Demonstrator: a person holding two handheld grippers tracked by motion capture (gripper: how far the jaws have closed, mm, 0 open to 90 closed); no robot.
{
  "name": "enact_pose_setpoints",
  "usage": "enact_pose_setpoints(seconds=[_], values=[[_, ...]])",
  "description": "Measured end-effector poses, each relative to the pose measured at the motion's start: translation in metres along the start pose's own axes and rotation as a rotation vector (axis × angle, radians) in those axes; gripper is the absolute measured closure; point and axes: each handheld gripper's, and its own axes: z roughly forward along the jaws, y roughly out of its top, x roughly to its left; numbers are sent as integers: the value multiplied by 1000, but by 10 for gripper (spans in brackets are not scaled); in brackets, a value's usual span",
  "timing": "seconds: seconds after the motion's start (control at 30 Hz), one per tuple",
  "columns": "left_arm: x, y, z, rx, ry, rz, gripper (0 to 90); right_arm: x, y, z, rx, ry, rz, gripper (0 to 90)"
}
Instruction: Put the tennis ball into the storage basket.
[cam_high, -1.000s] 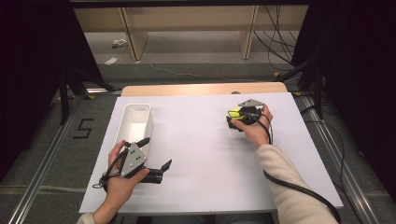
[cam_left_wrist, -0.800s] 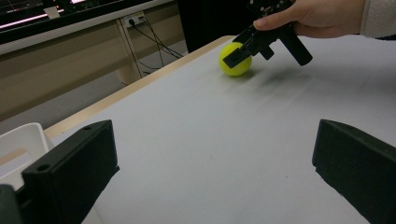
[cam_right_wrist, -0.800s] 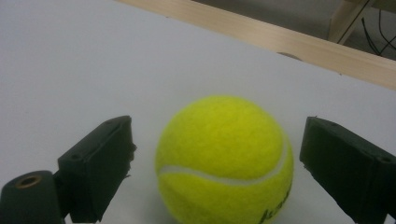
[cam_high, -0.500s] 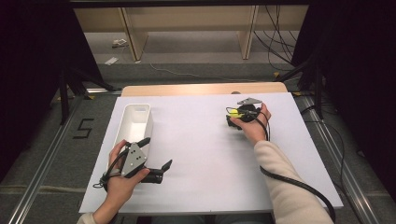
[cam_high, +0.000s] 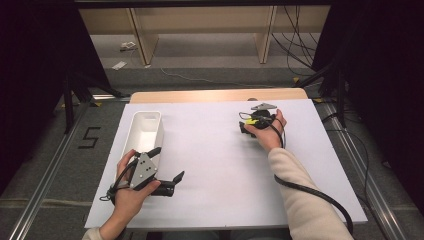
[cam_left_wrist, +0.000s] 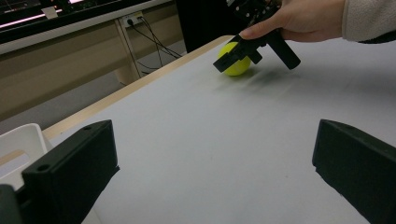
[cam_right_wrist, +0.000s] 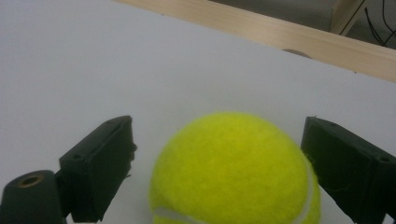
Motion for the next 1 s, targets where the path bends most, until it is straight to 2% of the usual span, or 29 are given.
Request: enact_pose_setpoints(seconds=[0.2, 0.4, 0.67, 1.0], values=[[0, 0, 0, 0, -1, 0, 0, 1, -2, 4, 10, -10, 22, 167], [1, 0, 0, 2, -1, 3, 0, 1, -3, 4, 4, -51, 31, 255], [0, -1, 0, 5, -4, 0, 0, 1, -3, 2, 0, -49, 32, 267], [0, 0, 0, 6, -3, 8, 0, -2, -2, -6, -27, -43, 66, 270]])
